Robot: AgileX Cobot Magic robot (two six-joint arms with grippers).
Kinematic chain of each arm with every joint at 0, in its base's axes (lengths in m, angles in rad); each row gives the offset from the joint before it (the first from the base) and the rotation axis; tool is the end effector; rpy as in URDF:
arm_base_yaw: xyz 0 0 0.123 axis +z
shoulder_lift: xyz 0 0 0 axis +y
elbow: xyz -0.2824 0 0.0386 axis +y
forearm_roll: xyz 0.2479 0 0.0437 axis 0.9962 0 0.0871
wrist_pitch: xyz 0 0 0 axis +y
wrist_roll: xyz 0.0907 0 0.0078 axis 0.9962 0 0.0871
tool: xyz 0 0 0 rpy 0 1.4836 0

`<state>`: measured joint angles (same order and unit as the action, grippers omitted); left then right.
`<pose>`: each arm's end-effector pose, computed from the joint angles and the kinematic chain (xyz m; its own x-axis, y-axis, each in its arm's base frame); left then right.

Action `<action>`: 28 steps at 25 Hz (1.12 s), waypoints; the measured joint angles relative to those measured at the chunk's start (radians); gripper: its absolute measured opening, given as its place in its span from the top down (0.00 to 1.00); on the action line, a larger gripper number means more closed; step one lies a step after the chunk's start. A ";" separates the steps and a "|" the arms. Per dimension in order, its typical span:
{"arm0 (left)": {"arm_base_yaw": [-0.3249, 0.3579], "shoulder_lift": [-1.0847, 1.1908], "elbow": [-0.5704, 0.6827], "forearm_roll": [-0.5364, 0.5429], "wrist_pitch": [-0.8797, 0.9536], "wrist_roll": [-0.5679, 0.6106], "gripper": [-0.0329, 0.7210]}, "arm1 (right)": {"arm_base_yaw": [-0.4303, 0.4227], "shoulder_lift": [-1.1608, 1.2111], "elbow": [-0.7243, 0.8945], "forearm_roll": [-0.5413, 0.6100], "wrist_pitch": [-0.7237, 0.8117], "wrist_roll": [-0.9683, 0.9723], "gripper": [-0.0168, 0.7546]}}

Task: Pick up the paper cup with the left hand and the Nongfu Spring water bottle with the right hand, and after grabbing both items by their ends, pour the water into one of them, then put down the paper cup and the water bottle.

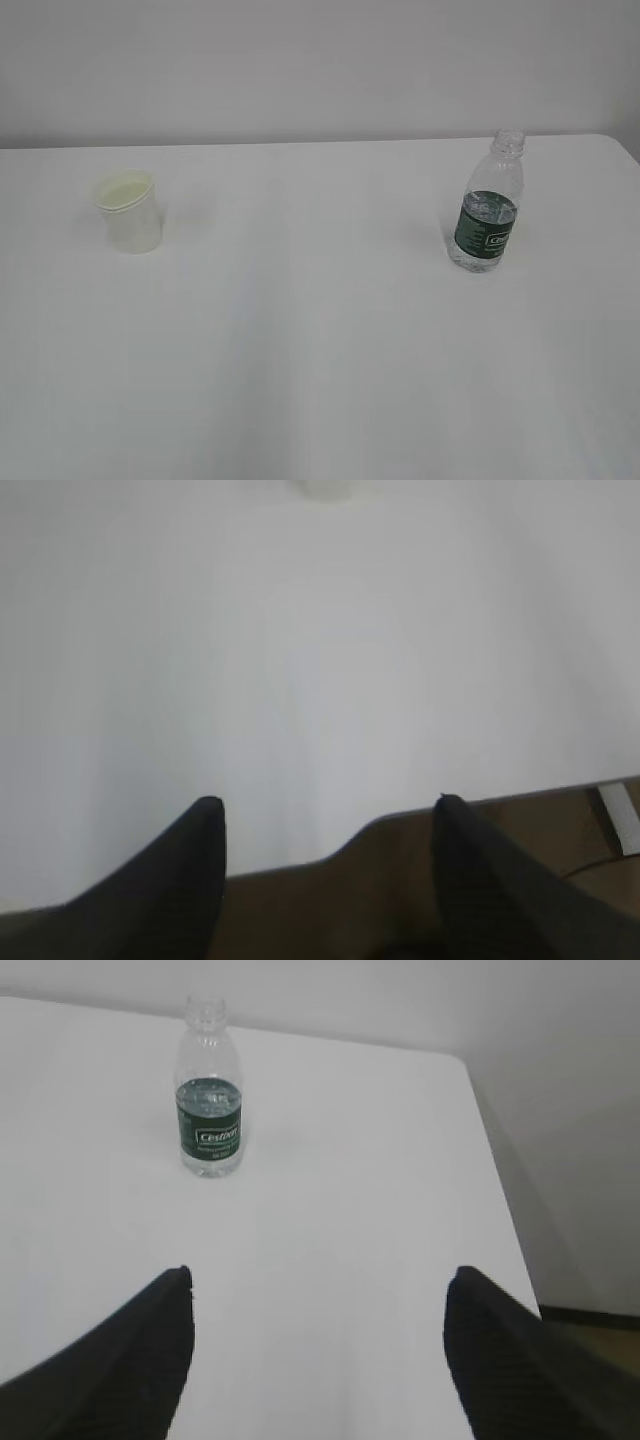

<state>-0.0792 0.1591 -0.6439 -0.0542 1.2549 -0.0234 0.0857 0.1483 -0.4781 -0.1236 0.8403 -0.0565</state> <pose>-0.0036 -0.0044 0.3026 -0.6330 0.0099 -0.7741 0.0934 0.9936 -0.0637 0.0301 -0.0058 0.2875 -0.4016 -0.1732 -0.8993 -0.0580 0.9848 -0.1638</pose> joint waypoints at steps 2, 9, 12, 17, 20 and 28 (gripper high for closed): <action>0.000 -0.002 0.038 0.000 0.005 0.000 0.35 | 0.000 0.000 0.000 0.004 0.036 0.000 0.21; 0.000 -0.006 0.066 0.000 -0.010 0.000 0.39 | 0.000 -0.001 0.000 0.010 0.069 0.000 0.21; 0.000 -0.006 0.074 0.000 -0.043 0.000 0.39 | 0.000 -0.001 0.000 0.014 0.071 0.000 0.21; 0.000 -0.006 0.100 0.000 -0.127 0.000 0.39 | 0.000 -0.001 0.000 0.015 0.076 0.000 0.21; 0.000 -0.006 0.107 0.000 -0.148 0.000 0.39 | 0.000 -0.001 0.000 0.015 0.078 0.000 0.21; 0.000 -0.006 0.108 0.000 -0.160 0.000 0.40 | 0.000 -0.001 -0.033 0.019 0.186 0.000 0.21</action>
<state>-0.0792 0.1533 -0.5356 -0.0542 1.0948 -0.0234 0.0857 0.1477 -0.5115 -0.1051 1.0265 -0.0565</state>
